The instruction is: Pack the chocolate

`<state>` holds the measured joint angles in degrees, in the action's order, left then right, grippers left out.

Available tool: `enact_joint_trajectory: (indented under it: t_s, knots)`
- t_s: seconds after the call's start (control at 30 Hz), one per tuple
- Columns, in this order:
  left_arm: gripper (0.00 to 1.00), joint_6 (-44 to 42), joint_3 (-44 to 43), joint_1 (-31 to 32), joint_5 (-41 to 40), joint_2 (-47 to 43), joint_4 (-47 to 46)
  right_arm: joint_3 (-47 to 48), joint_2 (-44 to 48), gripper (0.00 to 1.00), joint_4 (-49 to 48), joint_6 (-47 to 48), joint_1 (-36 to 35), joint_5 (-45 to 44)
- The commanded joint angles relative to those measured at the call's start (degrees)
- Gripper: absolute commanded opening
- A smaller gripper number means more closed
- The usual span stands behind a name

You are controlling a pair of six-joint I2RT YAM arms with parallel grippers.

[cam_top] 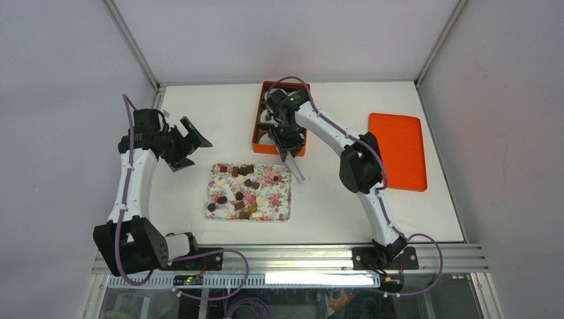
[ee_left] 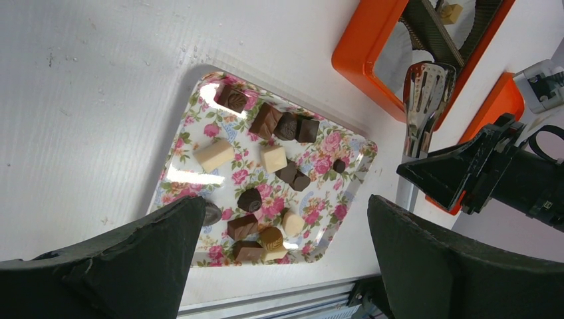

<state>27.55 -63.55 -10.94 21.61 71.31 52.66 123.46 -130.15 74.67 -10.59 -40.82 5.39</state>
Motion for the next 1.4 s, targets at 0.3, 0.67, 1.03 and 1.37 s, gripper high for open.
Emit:
enact_joint_trajectory:
  t_s: [0.3,0.67,1.03,1.37]
  knots:
    - [0.99,-0.48,-0.29,-0.5,1.72,-2.55,-1.34,1.35,1.74,0.39,-0.49,0.48,-0.4,0.85]
    - [0.99,-0.48,-0.36,-0.59,1.68,-2.28,-1.25,1.39,1.74,0.41,-0.52,0.65,-0.49,0.85]
    - [0.99,-0.52,-0.36,-0.67,1.7,-2.36,-1.25,2.34,1.91,0.41,-0.36,0.61,-0.58,0.6]
    - [0.99,-0.22,-0.89,-0.67,2.39,-2.38,-1.25,2.56,12.77,0.41,-0.63,0.61,-0.76,-2.58]
